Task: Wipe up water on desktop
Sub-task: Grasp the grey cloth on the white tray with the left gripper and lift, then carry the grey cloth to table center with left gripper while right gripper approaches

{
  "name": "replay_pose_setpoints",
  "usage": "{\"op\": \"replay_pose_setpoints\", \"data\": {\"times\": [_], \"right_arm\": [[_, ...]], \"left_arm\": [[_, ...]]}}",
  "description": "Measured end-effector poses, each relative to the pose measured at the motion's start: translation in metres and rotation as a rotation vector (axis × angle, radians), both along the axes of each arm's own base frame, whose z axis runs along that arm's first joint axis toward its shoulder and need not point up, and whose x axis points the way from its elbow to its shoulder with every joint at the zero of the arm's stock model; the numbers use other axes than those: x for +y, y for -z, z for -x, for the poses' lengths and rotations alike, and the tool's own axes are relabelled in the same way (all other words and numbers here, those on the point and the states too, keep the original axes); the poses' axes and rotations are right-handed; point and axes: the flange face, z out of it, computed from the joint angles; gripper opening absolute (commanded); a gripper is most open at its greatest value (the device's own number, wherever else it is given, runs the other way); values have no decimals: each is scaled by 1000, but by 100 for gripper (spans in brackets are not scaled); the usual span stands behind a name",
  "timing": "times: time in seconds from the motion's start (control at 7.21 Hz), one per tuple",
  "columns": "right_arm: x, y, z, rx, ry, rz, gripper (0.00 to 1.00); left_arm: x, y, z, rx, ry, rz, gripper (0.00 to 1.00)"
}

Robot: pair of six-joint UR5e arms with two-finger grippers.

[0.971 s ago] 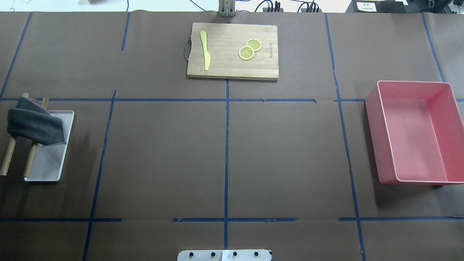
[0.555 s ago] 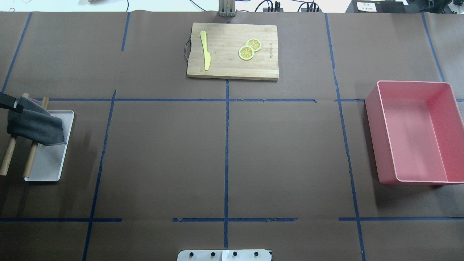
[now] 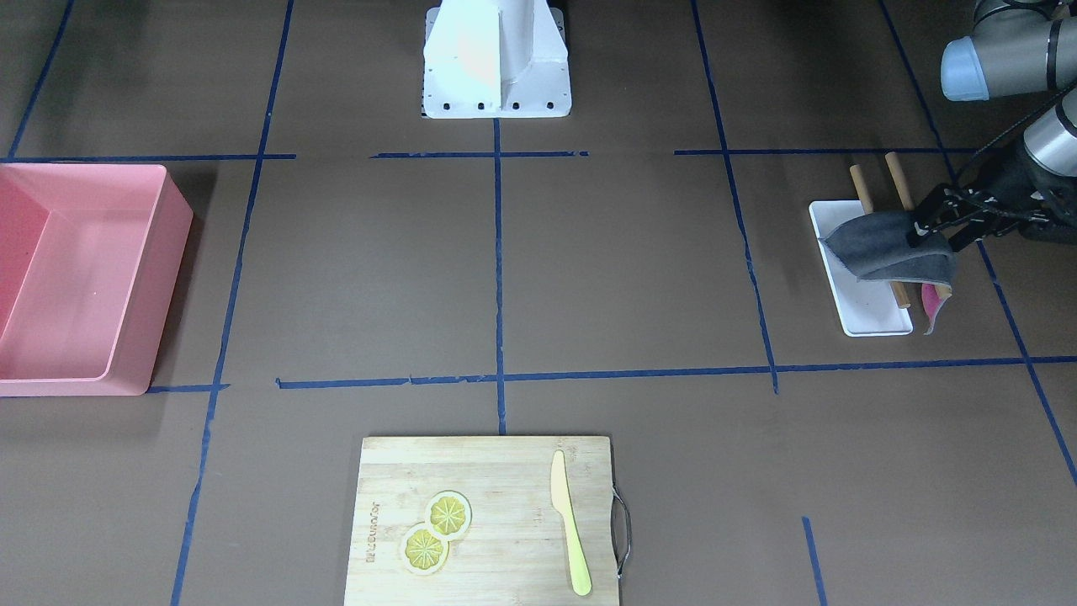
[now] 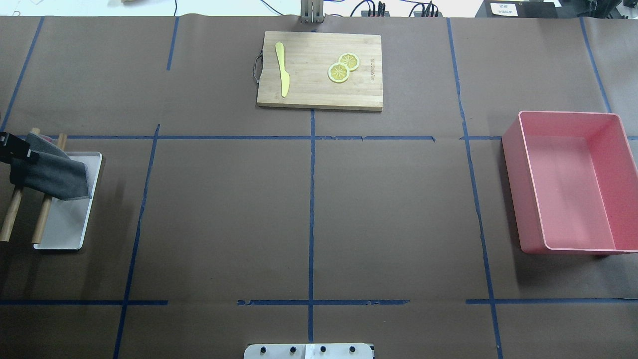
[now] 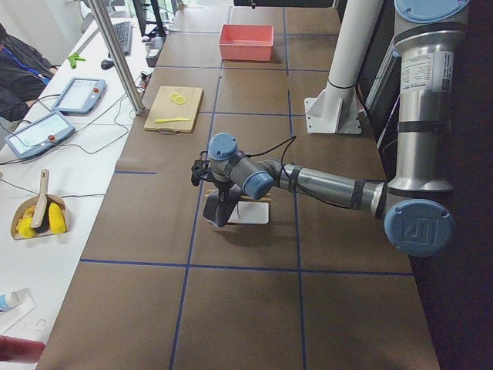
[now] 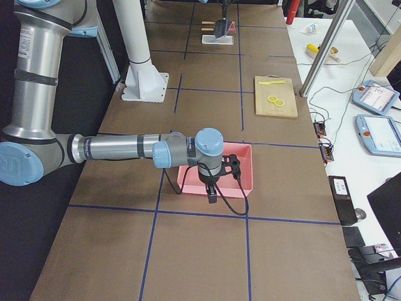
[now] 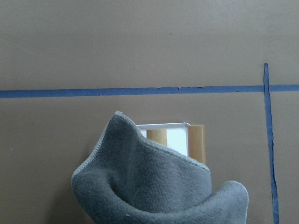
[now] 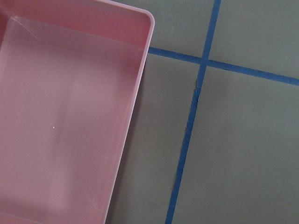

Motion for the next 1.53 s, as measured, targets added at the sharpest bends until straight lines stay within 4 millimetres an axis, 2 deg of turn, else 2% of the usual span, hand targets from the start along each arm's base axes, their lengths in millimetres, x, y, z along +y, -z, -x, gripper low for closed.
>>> {"op": "replay_pose_setpoints", "data": {"times": [0.28,0.55,1.11,1.25,1.53], "right_arm": [[0,0,0,0,0,0,100],[0,0,0,-1,1,-1,100],[-4,8,4,-8,13,-56,100],[-7,14,12,-14,34,-112,100],[-17,35,48,-38,117,-249,100]], "left_arm": [[1,0,1,0,1,-2,0],[3,3,3,2,2,-7,0],[2,23,13,16,44,24,0],[-3,37,16,33,107,86,0],[-15,77,14,96,244,220,0]]}}
